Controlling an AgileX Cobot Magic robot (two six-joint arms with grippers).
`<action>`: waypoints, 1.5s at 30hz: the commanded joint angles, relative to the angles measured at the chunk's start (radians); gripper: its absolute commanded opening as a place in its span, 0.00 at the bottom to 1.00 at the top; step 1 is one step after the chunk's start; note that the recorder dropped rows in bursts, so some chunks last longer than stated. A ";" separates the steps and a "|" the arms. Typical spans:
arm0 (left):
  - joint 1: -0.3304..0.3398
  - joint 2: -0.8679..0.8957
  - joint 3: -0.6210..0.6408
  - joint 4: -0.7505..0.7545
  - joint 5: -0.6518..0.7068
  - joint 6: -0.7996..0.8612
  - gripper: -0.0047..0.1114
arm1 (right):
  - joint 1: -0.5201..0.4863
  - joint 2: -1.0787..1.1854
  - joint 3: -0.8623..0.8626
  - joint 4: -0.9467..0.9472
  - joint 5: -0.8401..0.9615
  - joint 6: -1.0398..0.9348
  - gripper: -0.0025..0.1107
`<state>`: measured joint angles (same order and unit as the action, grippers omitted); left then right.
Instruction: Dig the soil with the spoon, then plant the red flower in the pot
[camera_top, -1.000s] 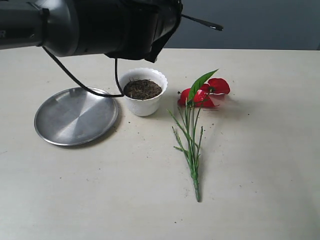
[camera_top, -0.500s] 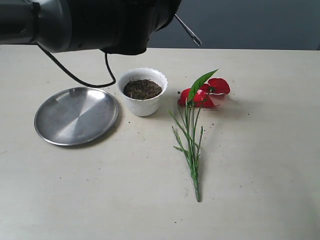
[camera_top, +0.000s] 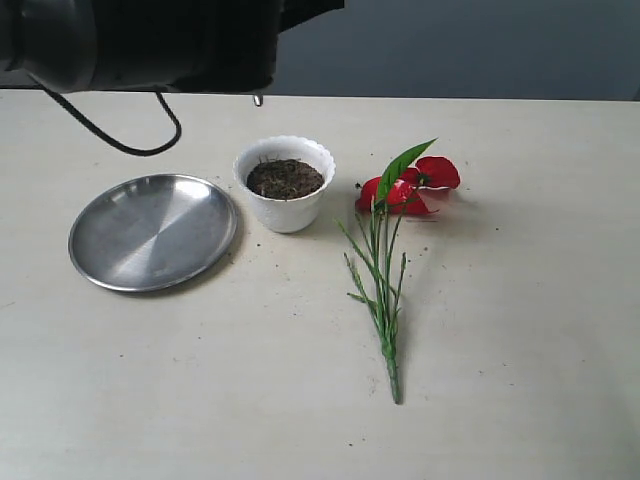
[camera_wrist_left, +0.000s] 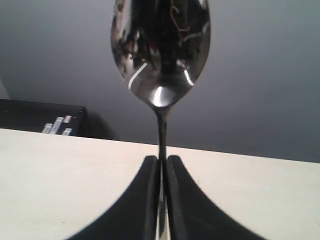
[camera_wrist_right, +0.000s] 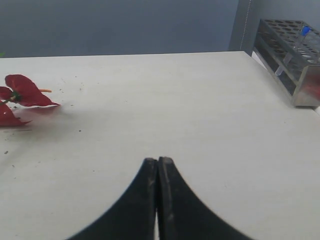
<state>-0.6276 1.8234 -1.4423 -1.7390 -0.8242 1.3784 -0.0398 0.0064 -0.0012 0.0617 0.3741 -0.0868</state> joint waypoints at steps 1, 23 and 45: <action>0.050 -0.063 0.046 -0.005 0.002 0.030 0.04 | -0.006 -0.006 0.001 -0.001 -0.012 -0.001 0.02; 0.450 -0.218 0.215 -0.005 0.401 0.172 0.04 | -0.006 -0.006 0.001 -0.001 -0.012 -0.001 0.02; 0.555 -0.315 0.265 -0.005 0.566 0.172 0.04 | -0.006 -0.006 0.001 -0.001 -0.012 -0.001 0.02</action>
<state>-0.0743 1.5152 -1.1804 -1.7544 -0.2717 1.5488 -0.0398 0.0064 -0.0012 0.0617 0.3741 -0.0868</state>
